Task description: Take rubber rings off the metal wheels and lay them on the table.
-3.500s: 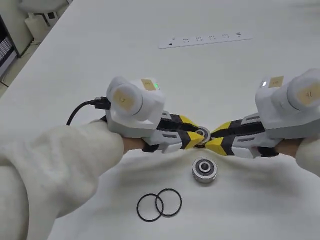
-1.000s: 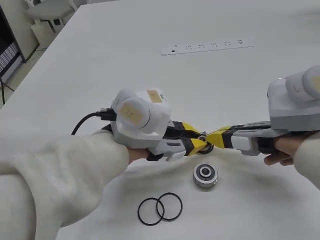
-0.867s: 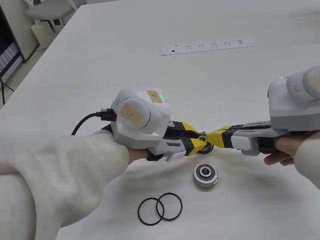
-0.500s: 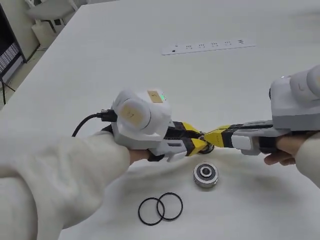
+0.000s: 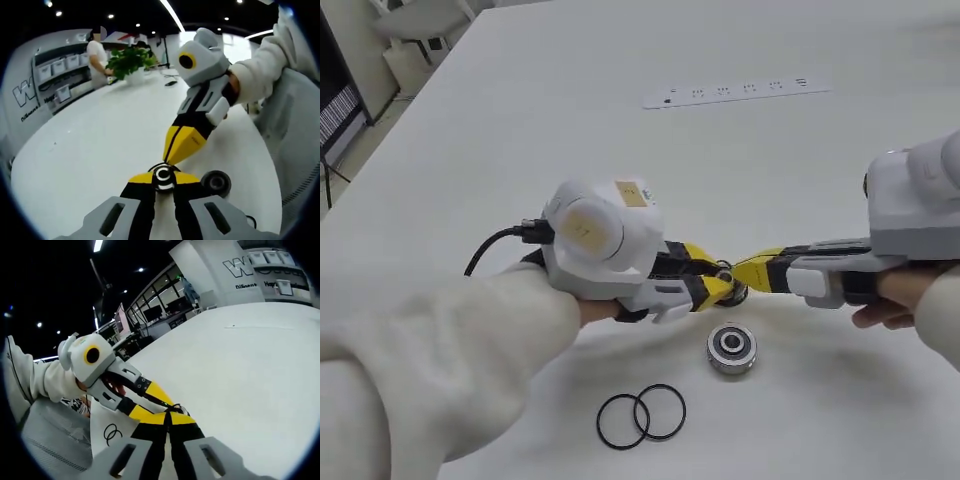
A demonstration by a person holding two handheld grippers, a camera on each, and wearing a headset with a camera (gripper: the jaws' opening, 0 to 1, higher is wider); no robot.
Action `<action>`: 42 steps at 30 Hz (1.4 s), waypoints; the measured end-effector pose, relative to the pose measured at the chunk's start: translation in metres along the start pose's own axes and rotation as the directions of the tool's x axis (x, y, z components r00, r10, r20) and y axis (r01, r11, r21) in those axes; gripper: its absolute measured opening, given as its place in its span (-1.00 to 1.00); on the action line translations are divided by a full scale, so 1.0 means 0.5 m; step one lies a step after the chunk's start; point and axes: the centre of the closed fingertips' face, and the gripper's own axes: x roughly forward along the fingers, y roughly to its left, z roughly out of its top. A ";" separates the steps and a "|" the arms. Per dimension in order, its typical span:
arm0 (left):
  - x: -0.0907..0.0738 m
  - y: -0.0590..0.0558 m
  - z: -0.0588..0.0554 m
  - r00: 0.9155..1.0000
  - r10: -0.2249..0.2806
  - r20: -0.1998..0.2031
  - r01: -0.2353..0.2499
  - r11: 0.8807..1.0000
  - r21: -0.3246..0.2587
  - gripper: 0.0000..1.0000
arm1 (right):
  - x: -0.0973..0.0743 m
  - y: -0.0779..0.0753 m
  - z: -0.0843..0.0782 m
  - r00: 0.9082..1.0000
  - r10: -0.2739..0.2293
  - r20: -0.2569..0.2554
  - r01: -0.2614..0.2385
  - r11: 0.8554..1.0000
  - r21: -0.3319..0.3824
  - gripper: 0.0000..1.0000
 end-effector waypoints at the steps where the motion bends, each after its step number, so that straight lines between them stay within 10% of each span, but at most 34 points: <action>1: -0.004 0.000 0.003 1.000 -0.002 -0.002 0.002 1.000 0.009 -0.73 | 0.000 -0.001 -0.001 1.000 -0.001 -0.002 0.001 1.000 0.001 -1.00; 28: -0.225 -0.029 0.174 0.989 0.002 0.150 -0.016 0.996 0.091 0.46 | -0.031 0.028 0.023 0.999 0.023 -0.022 -0.024 0.999 -0.047 -1.00; 35: -0.273 -0.047 0.170 0.989 0.017 0.146 -0.032 0.994 0.102 0.65 | -0.057 0.048 0.030 0.999 0.046 -0.028 -0.047 0.997 -0.057 -1.00; 42: -0.288 -0.057 0.115 0.993 0.038 0.109 -0.044 0.997 0.056 0.69 | -0.083 0.068 0.048 0.998 0.062 -0.018 -0.063 0.995 -0.077 -1.00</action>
